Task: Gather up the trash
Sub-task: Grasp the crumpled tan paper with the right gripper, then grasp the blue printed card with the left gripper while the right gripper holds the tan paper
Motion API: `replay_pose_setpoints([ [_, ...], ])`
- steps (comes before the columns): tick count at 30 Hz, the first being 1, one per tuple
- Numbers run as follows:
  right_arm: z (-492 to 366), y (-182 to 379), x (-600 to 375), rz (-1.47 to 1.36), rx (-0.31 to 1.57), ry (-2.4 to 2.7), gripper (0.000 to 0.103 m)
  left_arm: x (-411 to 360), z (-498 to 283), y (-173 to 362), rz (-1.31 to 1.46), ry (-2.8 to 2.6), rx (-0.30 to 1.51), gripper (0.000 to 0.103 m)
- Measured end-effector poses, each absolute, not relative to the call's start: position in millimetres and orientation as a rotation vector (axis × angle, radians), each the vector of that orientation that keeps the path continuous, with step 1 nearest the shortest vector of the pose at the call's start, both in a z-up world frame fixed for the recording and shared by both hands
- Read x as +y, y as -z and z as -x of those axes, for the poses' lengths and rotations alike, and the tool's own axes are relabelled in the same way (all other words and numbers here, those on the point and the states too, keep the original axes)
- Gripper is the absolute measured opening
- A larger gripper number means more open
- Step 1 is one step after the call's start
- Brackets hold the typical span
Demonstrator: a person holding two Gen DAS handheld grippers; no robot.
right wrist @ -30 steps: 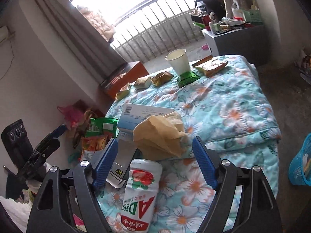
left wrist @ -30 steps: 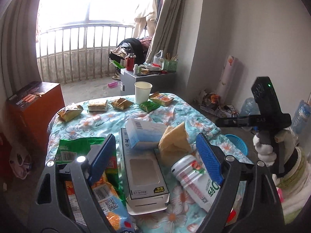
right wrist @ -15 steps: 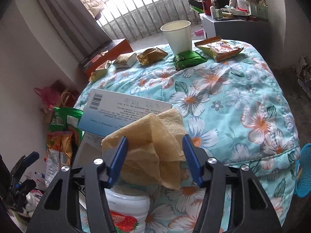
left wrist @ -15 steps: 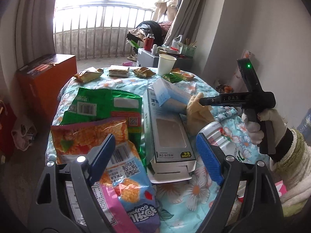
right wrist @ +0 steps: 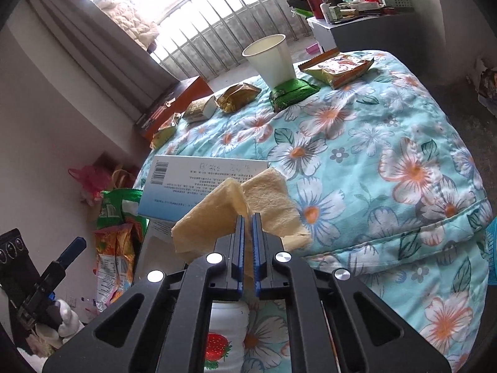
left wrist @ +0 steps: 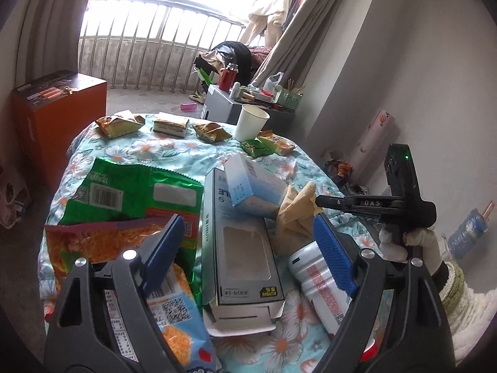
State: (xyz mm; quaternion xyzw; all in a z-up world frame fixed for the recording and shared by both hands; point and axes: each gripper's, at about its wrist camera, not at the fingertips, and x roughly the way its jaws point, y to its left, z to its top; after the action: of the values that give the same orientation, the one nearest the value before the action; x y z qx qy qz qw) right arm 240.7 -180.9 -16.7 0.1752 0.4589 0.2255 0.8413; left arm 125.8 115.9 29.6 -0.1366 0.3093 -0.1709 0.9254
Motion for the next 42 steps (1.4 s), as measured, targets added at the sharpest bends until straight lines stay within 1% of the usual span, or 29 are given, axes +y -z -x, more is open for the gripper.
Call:
replay_pose_setpoints([
  [7,-229,-2,-215,-0.439,0.938,-0.48,0.005,99,-140,-26,0.293,0.382,0.662,0.08],
  [8,-228,-2,-214,-0.451,0.946,-0.495,0.008,98,-141,-24,0.293,0.385,0.669,0.08],
  [9,-229,-3,-211,-0.45,0.955,-0.507,0.023,96,-140,-21,0.294,0.389,0.677,0.08],
  [10,-231,-3,-205,-0.428,0.962,-0.518,0.032,94,-140,-19,0.294,0.392,0.686,0.08],
  [11,-232,-4,-198,-0.402,0.96,-0.526,0.059,92,-140,-17,0.294,0.395,0.694,0.08],
  [12,-234,-6,-190,-0.37,0.947,-0.542,0.066,89,-140,-15,0.292,0.396,0.702,0.08],
  [13,-236,-6,-181,-0.337,0.942,-0.564,0.066,89,-139,-14,0.293,0.395,0.706,0.08],
  [15,-245,-1,-163,-0.266,0.963,-0.588,0.072,87,-138,-11,0.3,0.393,0.717,0.08],
  [17,-258,9,-145,-0.212,0.998,-0.587,0.072,86,-137,-9,0.311,0.396,0.73,0.08],
  [20,-268,24,-128,-0.145,1.031,-0.56,0.071,82,-134,-7,0.299,0.412,0.741,0.08],
  [21,-270,28,-126,-0.136,1.04,-0.549,0.056,80,-133,-6,0.293,0.415,0.743,0.08],
  [23,-273,37,-127,-0.19,1.077,-0.552,0.038,76,-132,-5,0.287,0.425,0.748,0.08],
  [24,-273,38,-130,-0.23,1.079,-0.557,0.027,75,-132,-5,0.288,0.428,0.75,0.08],
  [25,-272,38,-132,-0.236,1.076,-0.544,0.02,75,-133,-4,0.289,0.431,0.751,0.08],
  [26,-271,37,-134,-0.238,1.07,-0.532,0.009,74,-133,-4,0.291,0.434,0.752,0.08],
  [28,-268,35,-140,-0.276,1.063,-0.525,0.006,74,-135,-4,0.295,0.435,0.751,0.08],
  [34,-253,17,-168,-0.334,0.987,-0.481,0.005,77,-146,-18,0.246,0.423,0.721,0.08],
  [38,-244,-2,-205,-0.377,0.928,-0.432,0.005,74,-162,-39,0.107,0.456,0.703,0.08],
  [41,-237,-16,-232,-0.409,0.892,-0.408,0.005,63,-185,-51,-0.045,0.521,0.726,0.081],
  [42,-236,-19,-239,-0.416,0.886,-0.404,0.005,56,-196,-54,-0.109,0.559,0.739,0.085],
])
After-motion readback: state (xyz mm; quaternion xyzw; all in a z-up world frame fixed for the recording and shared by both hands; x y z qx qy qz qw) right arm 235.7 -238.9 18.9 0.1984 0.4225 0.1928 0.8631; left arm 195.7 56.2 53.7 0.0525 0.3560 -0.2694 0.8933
